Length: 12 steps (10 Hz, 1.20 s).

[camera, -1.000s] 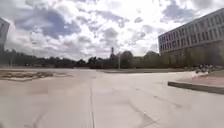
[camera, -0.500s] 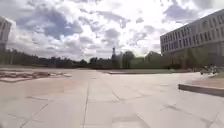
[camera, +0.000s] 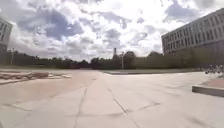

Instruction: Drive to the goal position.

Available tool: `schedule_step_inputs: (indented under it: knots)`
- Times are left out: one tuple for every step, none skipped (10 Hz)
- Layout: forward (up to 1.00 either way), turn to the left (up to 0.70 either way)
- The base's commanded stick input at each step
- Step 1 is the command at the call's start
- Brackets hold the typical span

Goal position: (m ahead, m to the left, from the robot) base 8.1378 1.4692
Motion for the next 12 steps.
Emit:
schedule_step_inputs:
  knots:
    - [1.0,0.0]
    - [1.0,0.0]
    - [1.0,0.0]
    - [1.0,0.0]
    - [1.0,0.0]
    - [1.0,0.0]
    - [1.0,0.0]
    - [1.0,0.0]
    - [1.0,0.0]
    - [1.0,0.0]
    - [1.0,0.0]
    - [1.0,0.0]
